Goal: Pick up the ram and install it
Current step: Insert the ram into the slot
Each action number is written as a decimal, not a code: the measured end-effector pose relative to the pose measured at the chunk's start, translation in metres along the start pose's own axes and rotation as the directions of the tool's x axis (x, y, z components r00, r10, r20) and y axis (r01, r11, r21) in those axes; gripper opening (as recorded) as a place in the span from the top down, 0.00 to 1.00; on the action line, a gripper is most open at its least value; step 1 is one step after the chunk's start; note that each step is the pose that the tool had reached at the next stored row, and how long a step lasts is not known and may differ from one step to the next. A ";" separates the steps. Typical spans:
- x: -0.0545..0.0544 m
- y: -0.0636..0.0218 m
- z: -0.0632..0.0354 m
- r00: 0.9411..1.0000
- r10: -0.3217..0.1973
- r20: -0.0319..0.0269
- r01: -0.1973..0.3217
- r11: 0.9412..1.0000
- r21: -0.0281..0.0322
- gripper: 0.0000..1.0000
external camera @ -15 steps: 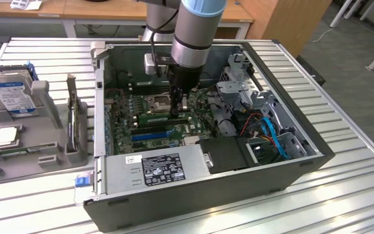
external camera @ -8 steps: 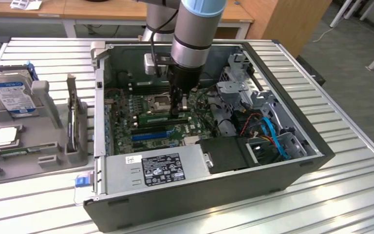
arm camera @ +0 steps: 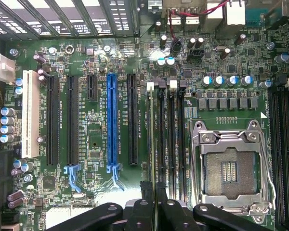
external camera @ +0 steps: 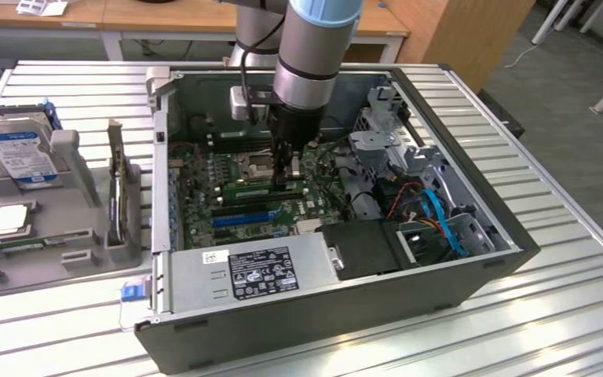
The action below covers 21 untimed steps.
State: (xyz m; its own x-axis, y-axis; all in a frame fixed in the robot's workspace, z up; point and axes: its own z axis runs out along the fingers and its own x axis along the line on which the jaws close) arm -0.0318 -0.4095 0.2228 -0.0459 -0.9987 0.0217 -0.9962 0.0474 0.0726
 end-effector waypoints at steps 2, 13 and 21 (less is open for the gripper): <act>0.000 0.0000 0.0000 1.000 0.000 0.000 0.000 1.000 0.000 0.87; 0.000 0.0001 0.0000 1.000 0.002 0.000 -0.002 1.000 0.000 0.87; 0.000 0.0003 0.0001 1.000 0.012 0.001 -0.012 1.000 0.000 0.87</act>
State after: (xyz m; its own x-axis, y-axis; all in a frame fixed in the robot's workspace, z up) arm -0.0321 -0.4095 0.2228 -0.0581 -0.9981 0.0217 -0.9956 0.0596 0.0725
